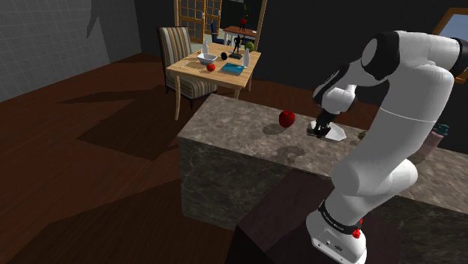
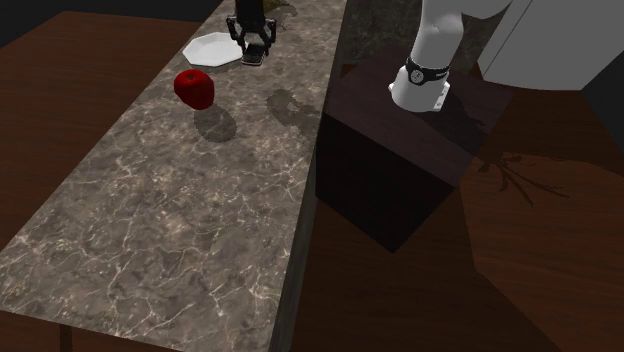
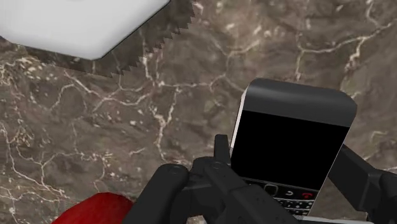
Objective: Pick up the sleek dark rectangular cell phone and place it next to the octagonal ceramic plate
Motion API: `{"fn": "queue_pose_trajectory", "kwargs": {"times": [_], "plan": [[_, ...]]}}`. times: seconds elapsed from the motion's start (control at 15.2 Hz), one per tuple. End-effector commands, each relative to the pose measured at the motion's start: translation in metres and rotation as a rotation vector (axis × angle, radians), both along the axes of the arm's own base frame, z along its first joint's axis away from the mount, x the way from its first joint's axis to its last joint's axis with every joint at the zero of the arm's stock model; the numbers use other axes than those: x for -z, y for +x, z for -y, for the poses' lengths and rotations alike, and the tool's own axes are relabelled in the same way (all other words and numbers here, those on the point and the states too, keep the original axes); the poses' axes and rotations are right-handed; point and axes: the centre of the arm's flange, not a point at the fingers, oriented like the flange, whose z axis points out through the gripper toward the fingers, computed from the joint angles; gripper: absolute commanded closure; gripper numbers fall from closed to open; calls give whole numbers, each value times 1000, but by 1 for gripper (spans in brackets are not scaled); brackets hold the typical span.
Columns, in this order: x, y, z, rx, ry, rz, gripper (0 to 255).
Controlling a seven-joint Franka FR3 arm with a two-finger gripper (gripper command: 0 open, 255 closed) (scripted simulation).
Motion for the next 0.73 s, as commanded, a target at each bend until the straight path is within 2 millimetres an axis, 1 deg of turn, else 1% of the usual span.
{"fn": "queue_pose_trajectory", "kwargs": {"times": [0.0, 0.26, 0.66], "plan": [[0, -17, 19, -3, 0, 0, 255], [0, -59, 56, -3, 0, 0, 255], [31, -59, 56, -3, 0, 0, 255]]}}
